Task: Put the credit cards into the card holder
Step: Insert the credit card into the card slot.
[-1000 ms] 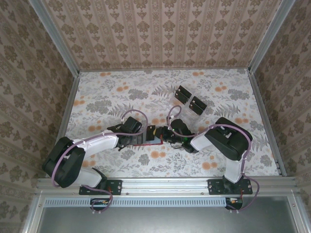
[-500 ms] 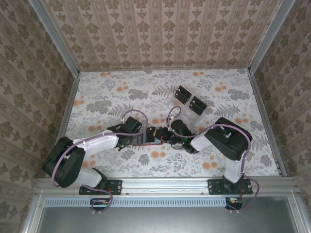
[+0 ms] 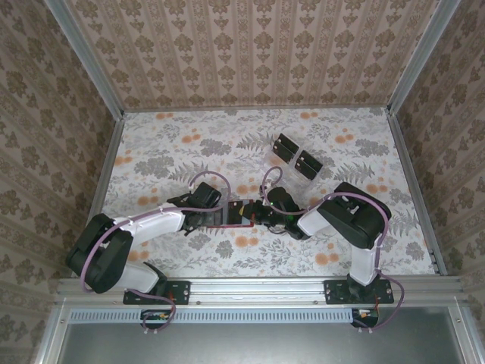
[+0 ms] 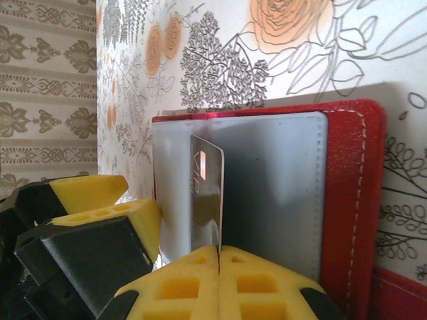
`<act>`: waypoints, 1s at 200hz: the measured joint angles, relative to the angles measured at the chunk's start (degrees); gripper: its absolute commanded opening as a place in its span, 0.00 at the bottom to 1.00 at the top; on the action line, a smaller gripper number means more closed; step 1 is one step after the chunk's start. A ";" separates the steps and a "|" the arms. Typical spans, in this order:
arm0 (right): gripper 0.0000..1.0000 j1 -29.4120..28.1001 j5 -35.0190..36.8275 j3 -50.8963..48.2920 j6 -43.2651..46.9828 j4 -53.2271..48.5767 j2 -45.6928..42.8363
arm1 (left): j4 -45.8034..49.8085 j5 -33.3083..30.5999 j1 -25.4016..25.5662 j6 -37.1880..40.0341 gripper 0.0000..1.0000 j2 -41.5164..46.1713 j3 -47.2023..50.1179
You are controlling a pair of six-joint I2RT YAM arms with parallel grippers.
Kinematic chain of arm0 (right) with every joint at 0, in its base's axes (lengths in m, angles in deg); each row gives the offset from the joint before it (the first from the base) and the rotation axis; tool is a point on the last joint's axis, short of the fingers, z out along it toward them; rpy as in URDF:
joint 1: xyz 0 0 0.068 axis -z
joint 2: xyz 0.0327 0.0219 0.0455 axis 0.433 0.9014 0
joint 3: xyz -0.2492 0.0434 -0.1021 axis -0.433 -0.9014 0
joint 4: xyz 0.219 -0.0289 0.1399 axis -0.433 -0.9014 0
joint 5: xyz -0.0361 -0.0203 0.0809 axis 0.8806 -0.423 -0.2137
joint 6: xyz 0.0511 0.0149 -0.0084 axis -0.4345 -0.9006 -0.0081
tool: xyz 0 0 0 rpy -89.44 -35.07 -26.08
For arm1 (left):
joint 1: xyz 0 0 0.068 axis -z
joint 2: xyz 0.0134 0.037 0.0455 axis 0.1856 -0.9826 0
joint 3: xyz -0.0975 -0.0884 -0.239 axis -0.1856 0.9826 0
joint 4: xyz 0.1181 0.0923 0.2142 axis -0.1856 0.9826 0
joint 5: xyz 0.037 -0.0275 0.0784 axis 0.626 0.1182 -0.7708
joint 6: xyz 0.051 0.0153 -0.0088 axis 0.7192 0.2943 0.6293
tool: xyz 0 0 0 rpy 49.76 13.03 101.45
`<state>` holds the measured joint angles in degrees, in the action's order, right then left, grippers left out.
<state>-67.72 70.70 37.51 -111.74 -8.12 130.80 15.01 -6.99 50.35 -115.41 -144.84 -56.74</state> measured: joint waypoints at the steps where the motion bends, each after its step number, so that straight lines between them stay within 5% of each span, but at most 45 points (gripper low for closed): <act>1: 0.00 0.02 -0.02 0.00 0.02 -0.02 0.02 | 0.00 0.00 0.00 0.00 1.00 0.00 0.00; 200: 0.00 0.11 -5.18 7.93 0.33 -8.66 2.84 | 0.04 -0.39 0.31 -0.22 1.00 0.00 0.00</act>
<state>-67.61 65.52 45.44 -111.41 -16.77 133.64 15.05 -7.38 50.66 -115.63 -144.84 -56.74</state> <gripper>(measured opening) 0.043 0.997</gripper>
